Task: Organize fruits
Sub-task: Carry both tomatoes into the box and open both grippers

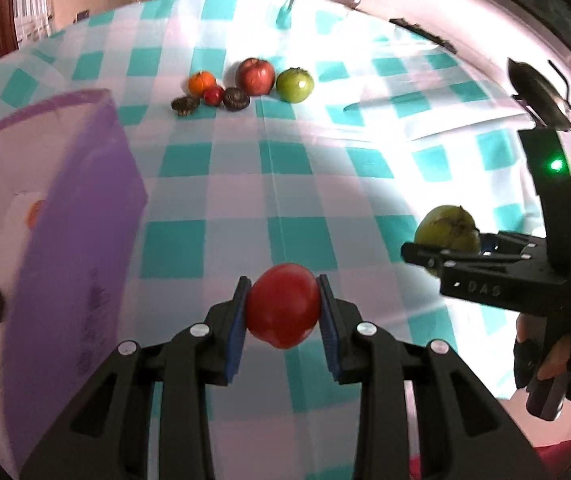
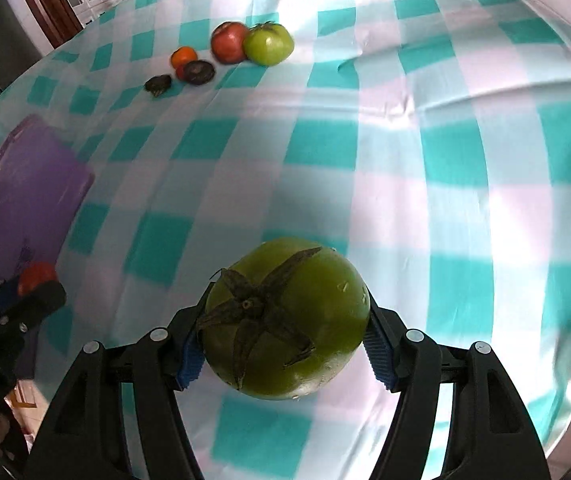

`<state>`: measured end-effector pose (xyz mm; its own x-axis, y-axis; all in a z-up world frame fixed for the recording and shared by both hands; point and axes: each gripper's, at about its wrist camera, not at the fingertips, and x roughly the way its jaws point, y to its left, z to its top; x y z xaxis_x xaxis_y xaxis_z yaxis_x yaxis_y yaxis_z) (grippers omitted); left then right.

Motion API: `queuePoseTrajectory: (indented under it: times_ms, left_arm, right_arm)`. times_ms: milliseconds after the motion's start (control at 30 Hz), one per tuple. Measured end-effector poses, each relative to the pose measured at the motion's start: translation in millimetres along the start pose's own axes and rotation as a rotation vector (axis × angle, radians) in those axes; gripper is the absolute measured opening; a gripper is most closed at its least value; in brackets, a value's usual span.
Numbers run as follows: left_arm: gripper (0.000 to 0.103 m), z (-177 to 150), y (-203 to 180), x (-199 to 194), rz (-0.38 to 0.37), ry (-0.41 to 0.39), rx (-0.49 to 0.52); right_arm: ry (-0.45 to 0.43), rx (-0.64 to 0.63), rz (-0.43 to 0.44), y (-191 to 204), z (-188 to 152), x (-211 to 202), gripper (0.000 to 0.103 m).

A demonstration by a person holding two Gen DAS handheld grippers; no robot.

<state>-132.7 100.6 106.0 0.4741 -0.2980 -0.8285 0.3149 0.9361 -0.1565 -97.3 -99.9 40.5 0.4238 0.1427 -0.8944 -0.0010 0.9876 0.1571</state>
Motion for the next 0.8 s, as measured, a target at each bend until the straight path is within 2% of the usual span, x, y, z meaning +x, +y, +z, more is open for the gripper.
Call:
queuePoseTrajectory:
  times_ms: [167,400,600,800]
  left_arm:
    - [0.033,-13,10,-42,-0.026,-0.052,0.002]
    - [0.033,-20,31,-104,-0.028,-0.170,0.029]
    - [0.033,-23,71,-151,0.016,-0.277,-0.040]
    - [0.033,-34,118,-177,0.088,-0.315,-0.147]
  right_arm:
    - [-0.019,-0.014,0.023,36,-17,-31,0.065]
    - [-0.093,-0.081,0.046,92,-3,-64,0.065]
    - [-0.131,-0.146,0.086,138,9,-86,0.065]
    - [-0.151,-0.271,0.144,201,20,-93,0.065]
